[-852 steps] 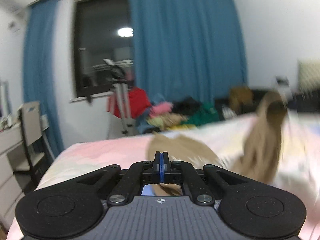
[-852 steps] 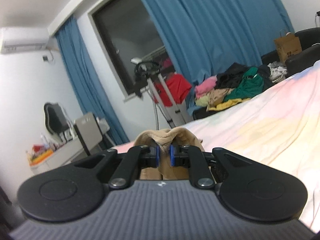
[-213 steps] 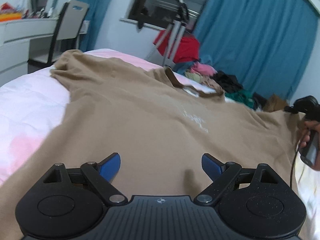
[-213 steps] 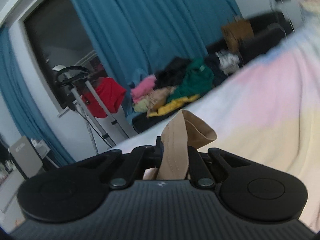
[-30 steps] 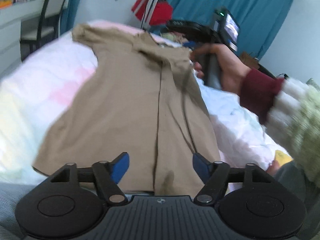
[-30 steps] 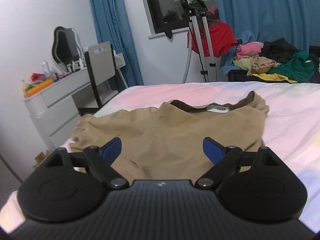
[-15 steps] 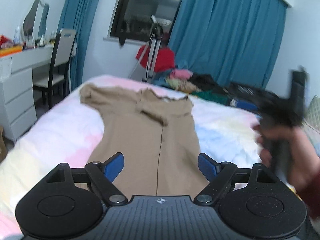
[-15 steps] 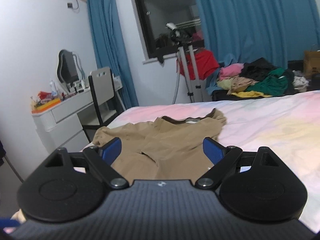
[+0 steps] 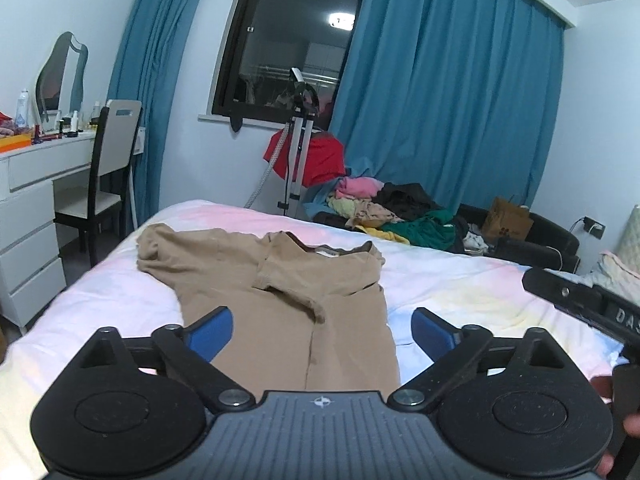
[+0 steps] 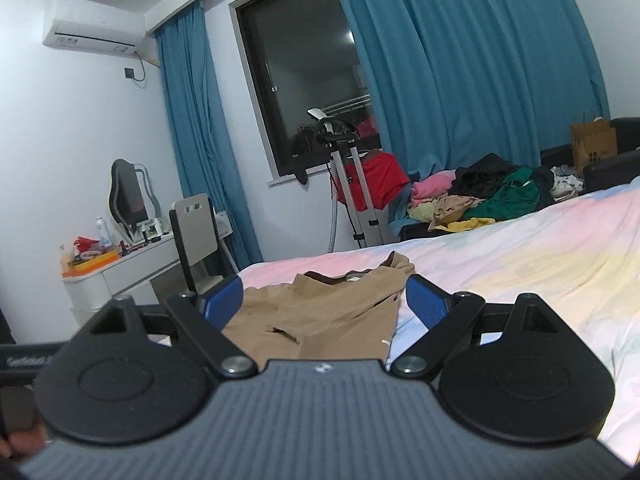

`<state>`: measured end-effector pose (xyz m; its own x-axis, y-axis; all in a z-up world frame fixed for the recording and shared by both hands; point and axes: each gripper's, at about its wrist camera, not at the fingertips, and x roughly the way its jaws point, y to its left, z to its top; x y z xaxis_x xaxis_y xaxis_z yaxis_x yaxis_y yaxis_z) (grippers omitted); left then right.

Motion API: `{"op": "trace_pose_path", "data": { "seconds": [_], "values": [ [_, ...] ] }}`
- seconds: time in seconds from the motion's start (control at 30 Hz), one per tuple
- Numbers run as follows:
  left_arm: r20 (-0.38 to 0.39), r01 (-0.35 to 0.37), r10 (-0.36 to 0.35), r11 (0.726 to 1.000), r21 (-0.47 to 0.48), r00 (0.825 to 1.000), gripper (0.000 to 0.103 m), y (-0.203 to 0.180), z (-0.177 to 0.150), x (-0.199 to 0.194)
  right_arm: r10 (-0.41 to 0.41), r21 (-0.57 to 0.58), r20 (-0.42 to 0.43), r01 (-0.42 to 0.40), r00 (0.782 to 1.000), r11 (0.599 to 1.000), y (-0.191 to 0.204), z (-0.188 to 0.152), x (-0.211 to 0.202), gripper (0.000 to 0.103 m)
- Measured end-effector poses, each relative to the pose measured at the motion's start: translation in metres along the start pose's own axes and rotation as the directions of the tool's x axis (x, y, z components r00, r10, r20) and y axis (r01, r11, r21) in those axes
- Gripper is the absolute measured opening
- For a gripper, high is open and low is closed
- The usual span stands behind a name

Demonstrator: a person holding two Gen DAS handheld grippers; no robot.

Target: Fold clothes

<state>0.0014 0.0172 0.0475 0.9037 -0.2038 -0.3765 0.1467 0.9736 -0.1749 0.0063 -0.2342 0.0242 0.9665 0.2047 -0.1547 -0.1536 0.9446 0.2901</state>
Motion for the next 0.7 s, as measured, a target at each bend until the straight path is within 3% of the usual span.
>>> {"op": "trace_pose_path", "data": {
  "seconds": [0.37, 0.5, 0.7],
  "values": [
    [0.005, 0.024, -0.024, 0.997, 0.079, 1.0, 0.103, -0.022, 0.019, 0.058, -0.067, 0.054, -0.02, 0.068, 0.998, 0.996, -0.022, -0.012, 0.01, 0.09],
    [-0.02, 0.007, -0.005, 0.996, 0.092, 1.0, 0.103, -0.017, 0.006, 0.083, -0.084, 0.048, -0.035, 0.086, 0.996, 0.995, -0.028, -0.018, 0.017, 0.09],
    [-0.043, 0.049, -0.046, 0.995, 0.09, 0.998, 0.103, -0.004, -0.004, 0.089, -0.071, 0.067, -0.078, 0.076, 0.994, 0.995, -0.031, -0.025, 0.03, 0.09]
  ]
}}
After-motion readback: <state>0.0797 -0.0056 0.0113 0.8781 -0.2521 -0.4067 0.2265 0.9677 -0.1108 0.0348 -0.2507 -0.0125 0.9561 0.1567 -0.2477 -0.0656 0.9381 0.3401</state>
